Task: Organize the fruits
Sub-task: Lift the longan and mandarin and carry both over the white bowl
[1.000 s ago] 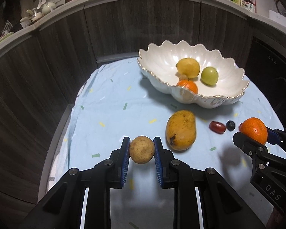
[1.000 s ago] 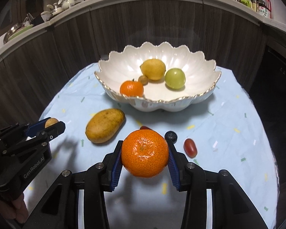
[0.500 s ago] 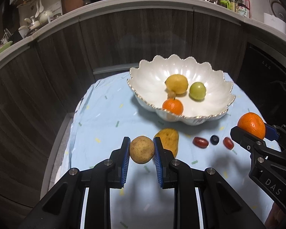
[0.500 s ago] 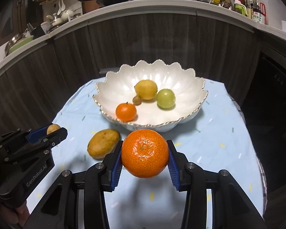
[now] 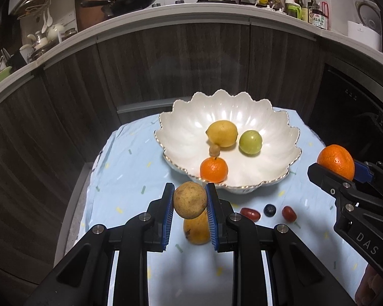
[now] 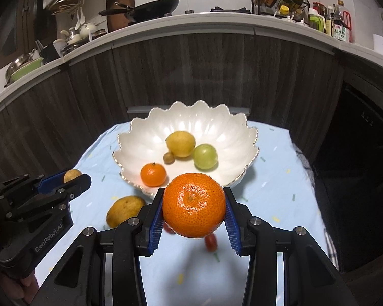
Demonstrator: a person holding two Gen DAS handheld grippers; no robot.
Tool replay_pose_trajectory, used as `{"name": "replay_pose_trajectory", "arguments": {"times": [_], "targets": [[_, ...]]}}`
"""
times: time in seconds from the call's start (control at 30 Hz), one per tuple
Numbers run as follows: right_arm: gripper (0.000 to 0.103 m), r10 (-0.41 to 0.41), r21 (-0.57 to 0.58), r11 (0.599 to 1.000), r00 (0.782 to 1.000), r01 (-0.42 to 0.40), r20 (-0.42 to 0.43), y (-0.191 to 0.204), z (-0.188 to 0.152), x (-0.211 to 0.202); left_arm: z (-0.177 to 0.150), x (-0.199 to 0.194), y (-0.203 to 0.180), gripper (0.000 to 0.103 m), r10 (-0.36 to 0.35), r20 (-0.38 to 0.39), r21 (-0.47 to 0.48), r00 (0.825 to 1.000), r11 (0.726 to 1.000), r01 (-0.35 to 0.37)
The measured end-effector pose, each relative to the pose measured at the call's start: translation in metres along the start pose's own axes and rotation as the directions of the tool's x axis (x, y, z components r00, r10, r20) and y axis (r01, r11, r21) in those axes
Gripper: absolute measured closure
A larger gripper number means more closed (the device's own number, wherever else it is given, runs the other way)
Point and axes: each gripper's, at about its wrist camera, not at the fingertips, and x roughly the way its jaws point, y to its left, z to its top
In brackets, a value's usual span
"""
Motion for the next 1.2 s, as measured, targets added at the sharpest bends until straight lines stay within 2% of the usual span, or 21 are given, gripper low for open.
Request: {"name": "replay_pose_trajectory", "arguments": {"times": [0.5, 1.2], "targets": [[0.060, -0.015, 0.000, 1.000, 1.000, 0.015, 0.027, -0.017, 0.027, 0.008, 0.032, 0.008, -0.009, 0.078, -0.002, 0.027, 0.012, 1.000, 1.000, 0.002], [0.060, -0.054, 0.007, 0.999, 0.998, 0.054, 0.015, -0.039, 0.051, 0.046, 0.065, 0.048, -0.014, 0.078, 0.000, 0.038, 0.020, 0.999, 1.000, -0.001]]}}
